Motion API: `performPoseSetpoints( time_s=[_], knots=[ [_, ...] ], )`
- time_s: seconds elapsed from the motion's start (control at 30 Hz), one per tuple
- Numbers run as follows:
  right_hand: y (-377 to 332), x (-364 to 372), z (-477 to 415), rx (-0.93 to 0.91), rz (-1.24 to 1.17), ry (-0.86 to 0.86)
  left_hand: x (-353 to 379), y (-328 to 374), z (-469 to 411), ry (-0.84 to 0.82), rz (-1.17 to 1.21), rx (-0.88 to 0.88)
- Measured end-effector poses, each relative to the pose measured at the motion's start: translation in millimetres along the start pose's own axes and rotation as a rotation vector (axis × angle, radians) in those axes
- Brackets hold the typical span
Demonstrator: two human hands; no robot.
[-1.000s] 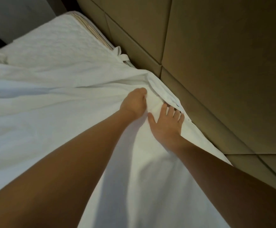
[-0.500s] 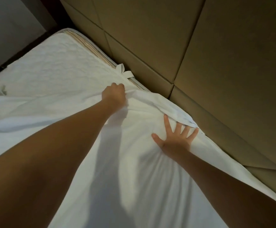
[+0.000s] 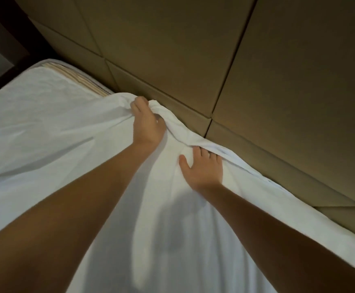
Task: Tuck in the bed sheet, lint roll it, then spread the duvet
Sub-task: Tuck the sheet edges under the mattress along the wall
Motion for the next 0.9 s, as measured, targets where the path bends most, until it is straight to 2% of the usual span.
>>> performPoseSetpoints(
  time_s=[0.07, 0.13, 0.17, 0.23, 0.3, 0.4, 0.5, 0.57, 0.63, 0.67, 0.73, 0.8, 0.9],
  knots=[
    [-1, 0, -9, 0.027, -0.03, -0.001, 8, -1, 32, -0.074, -0.161, 0.312],
    [-2, 0, -14, 0.02, -0.006, 0.018, 21, 7, 49, -0.32, -0.35, 0.5],
    [-1, 2, -17, 0.009, 0.013, 0.03, 32, 10, 53, -0.474, -0.414, 0.498],
    [2, 3, -11, -0.036, -0.019, 0.071, 46, 19, 52, -0.645, -0.465, 0.399],
    [8, 2, 0, -0.055, -0.095, 0.128, 57, 21, 42, -0.744, -0.546, 0.356],
    [23, 7, 18, -0.002, -0.006, 0.294, 67, 21, 25, -0.833, -0.631, 0.355],
    [27, 7, 15, 0.072, 0.004, 0.231, 72, 27, 15, -0.861, -0.676, 0.338],
    [27, 2, 0, 0.077, -0.01, 0.114, 75, 27, 17, -0.807, -0.66, 0.362],
    [30, -4, -18, 0.084, 0.012, 0.012, 73, 19, 32, -0.608, -0.599, 0.408],
    [34, -4, -24, 0.063, -0.007, -0.008, 71, 18, 43, -0.463, -0.542, 0.471],
    [40, -3, -26, 0.02, -0.036, 0.003, 69, 17, 65, -0.319, -0.378, 0.622],
    [41, 0, -14, -0.023, -0.097, 0.149, 70, 18, 72, -0.388, -0.34, 0.694],
    [51, 4, 7, -0.028, -0.108, 0.411, 74, 33, 58, -0.634, -0.483, 0.56]
  ],
)
Point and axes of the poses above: each hand's wrist, its own z-axis away from the middle knuckle, its own x-axis out of the palm, y = z × x, the point moved 2 cm from there along -z, towards the middle knuckle, and after that the axes turned 14 degrees about x, right-handed, at the moved point
